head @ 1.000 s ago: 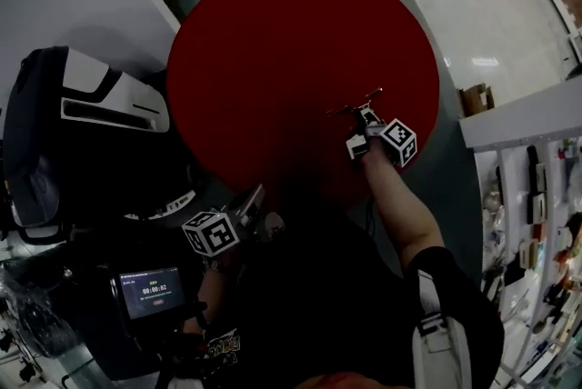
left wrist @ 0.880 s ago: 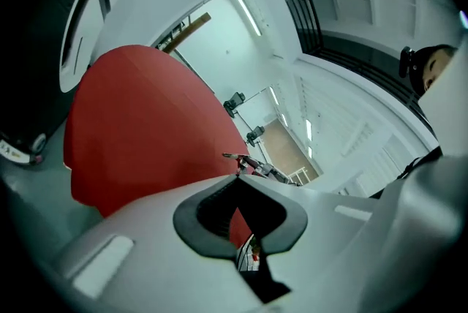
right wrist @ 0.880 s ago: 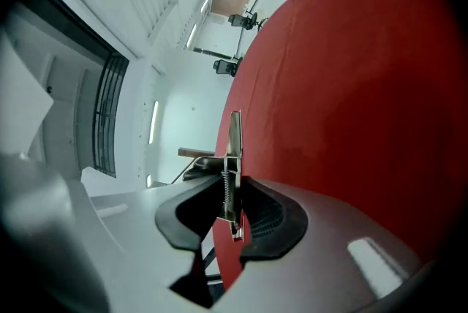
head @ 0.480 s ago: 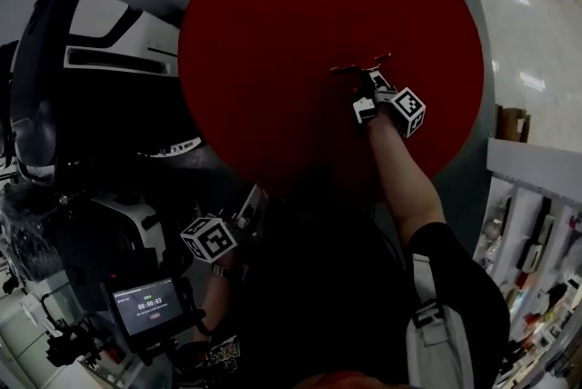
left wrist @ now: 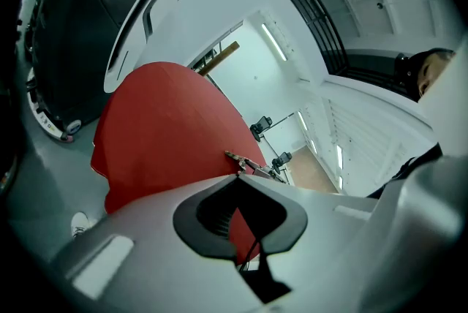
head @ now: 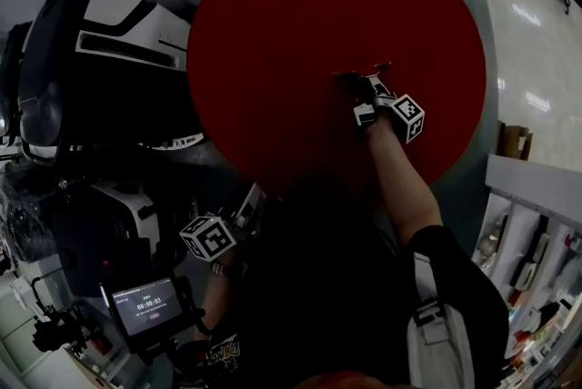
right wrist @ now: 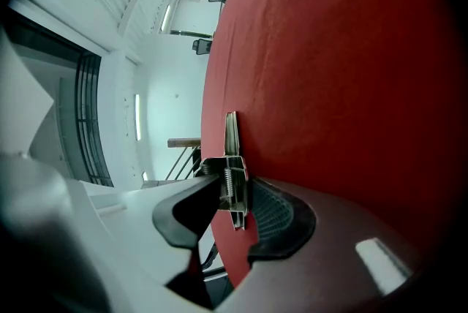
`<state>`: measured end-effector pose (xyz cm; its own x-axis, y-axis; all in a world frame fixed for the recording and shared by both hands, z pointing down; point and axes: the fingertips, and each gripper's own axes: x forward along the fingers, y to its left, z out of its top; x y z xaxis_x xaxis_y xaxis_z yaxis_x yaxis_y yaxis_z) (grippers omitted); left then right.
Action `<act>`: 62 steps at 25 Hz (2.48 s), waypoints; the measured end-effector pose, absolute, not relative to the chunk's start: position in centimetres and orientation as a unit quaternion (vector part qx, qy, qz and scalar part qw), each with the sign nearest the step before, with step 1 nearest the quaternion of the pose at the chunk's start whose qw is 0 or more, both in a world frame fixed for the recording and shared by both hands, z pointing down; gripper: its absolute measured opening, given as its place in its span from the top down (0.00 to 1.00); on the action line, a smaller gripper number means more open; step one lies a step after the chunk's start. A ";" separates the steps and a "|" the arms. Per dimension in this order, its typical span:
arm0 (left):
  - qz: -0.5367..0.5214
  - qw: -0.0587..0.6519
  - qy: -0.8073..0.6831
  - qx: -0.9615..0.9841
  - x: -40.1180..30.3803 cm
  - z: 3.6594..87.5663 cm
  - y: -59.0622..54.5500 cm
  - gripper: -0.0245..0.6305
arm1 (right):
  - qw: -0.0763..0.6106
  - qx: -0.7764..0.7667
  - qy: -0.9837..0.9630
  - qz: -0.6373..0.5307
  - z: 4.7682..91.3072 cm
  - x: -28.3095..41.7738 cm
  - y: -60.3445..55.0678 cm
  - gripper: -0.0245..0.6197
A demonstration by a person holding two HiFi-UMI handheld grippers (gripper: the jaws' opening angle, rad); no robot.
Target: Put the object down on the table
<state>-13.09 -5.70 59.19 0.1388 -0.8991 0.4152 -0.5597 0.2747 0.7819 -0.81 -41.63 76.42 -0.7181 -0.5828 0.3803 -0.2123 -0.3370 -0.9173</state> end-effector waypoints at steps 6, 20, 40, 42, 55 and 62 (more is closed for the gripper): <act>-0.177 0.475 -0.610 0.609 -14.5 58.4 -7.0 0.94 | 0.084 -0.350 0.573 -0.736 75.6 0.7 -35.7 0.84; -0.125 0.469 -0.476 0.733 -11.7 57.0 -8.8 0.94 | -0.009 -0.144 0.920 -0.365 49.4 -2.8 -16.8 0.95; -0.061 0.500 -0.337 0.796 -10.3 58.7 -2.1 0.94 | -0.114 -0.170 0.970 -0.133 46.3 -8.0 1.7 0.96; -0.058 0.494 -0.336 0.800 -9.5 57.9 -2.1 0.94 | -0.105 -0.174 0.969 -0.139 45.8 -7.1 1.6 0.96; -0.105 0.469 -0.369 0.795 -3.8 54.5 -1.0 0.94 | -0.089 -0.128 0.982 -0.103 42.7 -0.9 3.2 0.96; -0.096 0.450 -0.395 0.795 -1.6 54.2 -3.7 0.94 | -0.084 -0.136 0.983 -0.094 42.5 2.2 0.4 0.96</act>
<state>-1.64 -3.73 54.19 0.6694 -0.7145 0.2034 -0.5420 -0.2824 0.7915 2.18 0.40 42.49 -0.9489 -0.2513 0.1907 -0.2828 0.9455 -0.1613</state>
